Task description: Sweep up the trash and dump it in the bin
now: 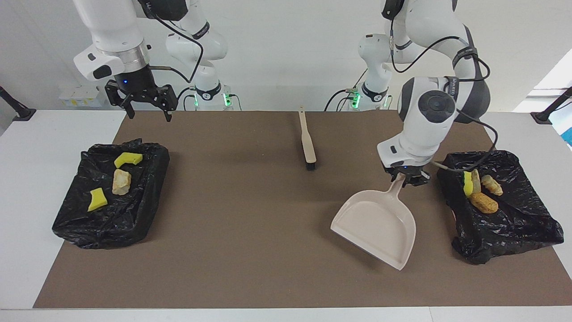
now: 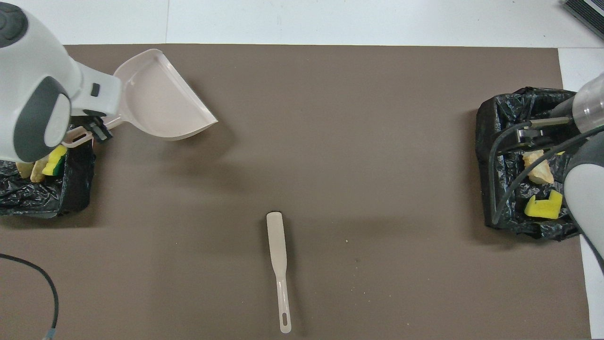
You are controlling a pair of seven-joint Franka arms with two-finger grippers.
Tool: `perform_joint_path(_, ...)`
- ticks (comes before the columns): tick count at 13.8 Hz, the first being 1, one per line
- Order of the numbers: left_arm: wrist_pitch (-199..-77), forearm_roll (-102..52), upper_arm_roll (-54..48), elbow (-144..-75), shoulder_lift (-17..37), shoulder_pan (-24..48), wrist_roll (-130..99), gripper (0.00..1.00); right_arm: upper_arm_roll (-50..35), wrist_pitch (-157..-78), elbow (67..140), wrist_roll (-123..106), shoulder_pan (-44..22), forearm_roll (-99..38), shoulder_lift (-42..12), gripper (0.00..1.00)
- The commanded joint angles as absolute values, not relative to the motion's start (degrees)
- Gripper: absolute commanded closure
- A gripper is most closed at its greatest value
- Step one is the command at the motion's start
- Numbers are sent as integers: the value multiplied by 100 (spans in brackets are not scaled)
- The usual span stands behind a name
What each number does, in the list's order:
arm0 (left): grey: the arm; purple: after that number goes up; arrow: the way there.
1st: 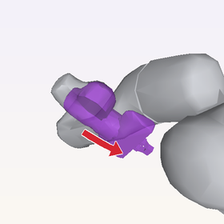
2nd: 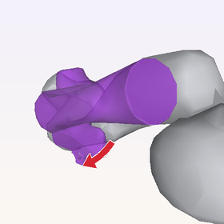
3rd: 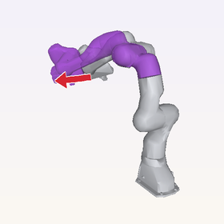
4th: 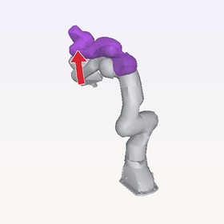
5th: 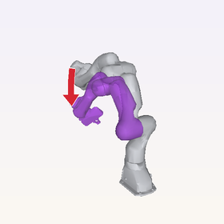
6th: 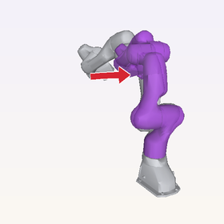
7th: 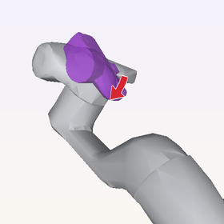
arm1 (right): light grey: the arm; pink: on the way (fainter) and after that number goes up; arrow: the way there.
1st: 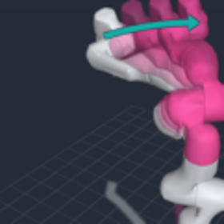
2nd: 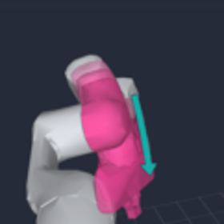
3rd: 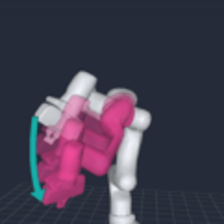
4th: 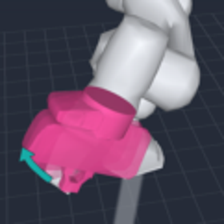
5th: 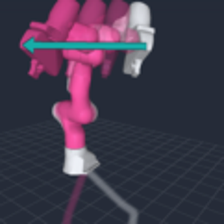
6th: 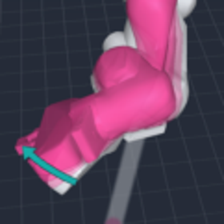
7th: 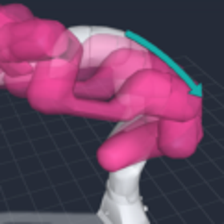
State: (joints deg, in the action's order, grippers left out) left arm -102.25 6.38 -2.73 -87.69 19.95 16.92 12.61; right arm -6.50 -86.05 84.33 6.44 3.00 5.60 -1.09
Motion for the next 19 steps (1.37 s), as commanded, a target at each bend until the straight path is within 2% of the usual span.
perform_joint_path(1, -10546, 457, -158, -8877, 2065, 2266, -284, 100, -624, -8561, 8893, 764, 396, 327, 271, 0)
perform_joint_path(3, -10835, 203, -158, -9008, 2065, 2635, -1131, 100, -493, -8814, 9385, 782, 404, 115, 579, 0)
perform_joint_path(7, -11144, 70, -167, -9026, 2153, 3049, -2301, 100, -352, -8789, 9378, 800, 343, 114, 580, 0)
perform_joint_path(11, -11408, -272, -176, -9044, 2241, 3111, -2733, 100, -325, -8798, 9352, 644, 272, 141, 571, 0)
perform_joint_path(14, -11548, -299, -158, -8974, 2609, 3374, -2995, 100, -211, -8798, 9360, 457, 264, 132, 580, 0)
perform_joint_path(16, -11584, -299, -167, -8965, 2628, 3357, -3067, 100, -202, -8798, 9378, 466, 246, 123, 580, 0)
perform_joint_path(17, -11575, -299, -167, -8974, 2628, 3331, -3067, 96, -202, -8789, 9378, 457, 246, 132, 580, 0)
perform_joint_path(19, -11505, -273, -158, -8974, 2619, 3305, -3067, 63, -202, -8798, 9404, 378, 237, 132, 598, 0)
